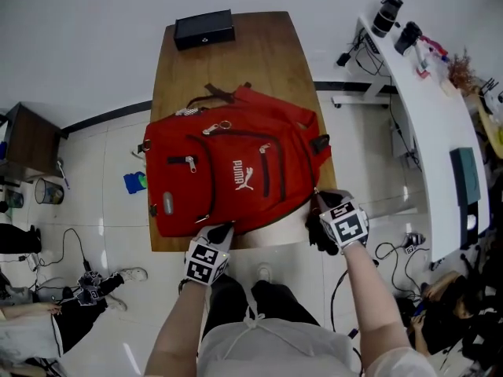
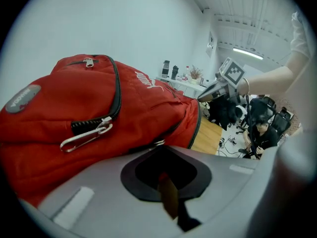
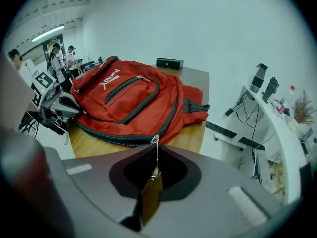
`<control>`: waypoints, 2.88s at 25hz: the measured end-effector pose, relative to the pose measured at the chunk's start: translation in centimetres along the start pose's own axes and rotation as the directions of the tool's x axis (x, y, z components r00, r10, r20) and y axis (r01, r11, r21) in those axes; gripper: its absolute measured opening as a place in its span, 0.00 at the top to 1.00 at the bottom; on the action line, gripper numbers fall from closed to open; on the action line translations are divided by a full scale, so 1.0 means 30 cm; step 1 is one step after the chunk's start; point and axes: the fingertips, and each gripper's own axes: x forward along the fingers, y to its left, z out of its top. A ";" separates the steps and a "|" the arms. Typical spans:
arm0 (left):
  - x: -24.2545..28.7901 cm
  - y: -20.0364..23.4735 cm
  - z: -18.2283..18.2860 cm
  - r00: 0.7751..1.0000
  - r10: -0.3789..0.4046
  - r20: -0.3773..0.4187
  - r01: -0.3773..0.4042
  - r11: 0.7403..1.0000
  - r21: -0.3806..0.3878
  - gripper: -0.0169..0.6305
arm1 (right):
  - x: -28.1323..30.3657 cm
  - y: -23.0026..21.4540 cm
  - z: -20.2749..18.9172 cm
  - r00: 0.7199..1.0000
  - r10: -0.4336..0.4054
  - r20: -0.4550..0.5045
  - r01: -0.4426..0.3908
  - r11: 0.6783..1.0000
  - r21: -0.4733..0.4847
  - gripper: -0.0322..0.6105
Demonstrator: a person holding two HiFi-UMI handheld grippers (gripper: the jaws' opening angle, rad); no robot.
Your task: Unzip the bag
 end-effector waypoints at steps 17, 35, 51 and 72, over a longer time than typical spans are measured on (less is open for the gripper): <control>-0.322 -0.021 0.297 0.924 0.155 0.349 -0.124 0.986 -0.109 0.96 | -0.374 0.077 0.259 0.870 -0.076 0.486 0.018 0.992 0.124 0.94; -1.276 -0.500 0.134 0.729 0.085 0.679 -0.177 0.982 0.067 0.96 | -1.054 0.945 0.061 0.697 0.048 0.715 -0.014 0.998 -0.053 0.94; -1.580 -0.867 -0.130 0.721 0.067 0.690 -0.190 0.976 0.104 0.96 | -1.392 1.364 -0.195 0.672 0.101 0.734 -0.001 0.991 -0.136 0.94; -1.580 -0.970 -0.157 0.717 0.051 0.695 -0.164 0.982 0.098 0.96 | -1.437 1.361 -0.244 0.670 0.131 0.731 -0.050 0.990 -0.131 0.94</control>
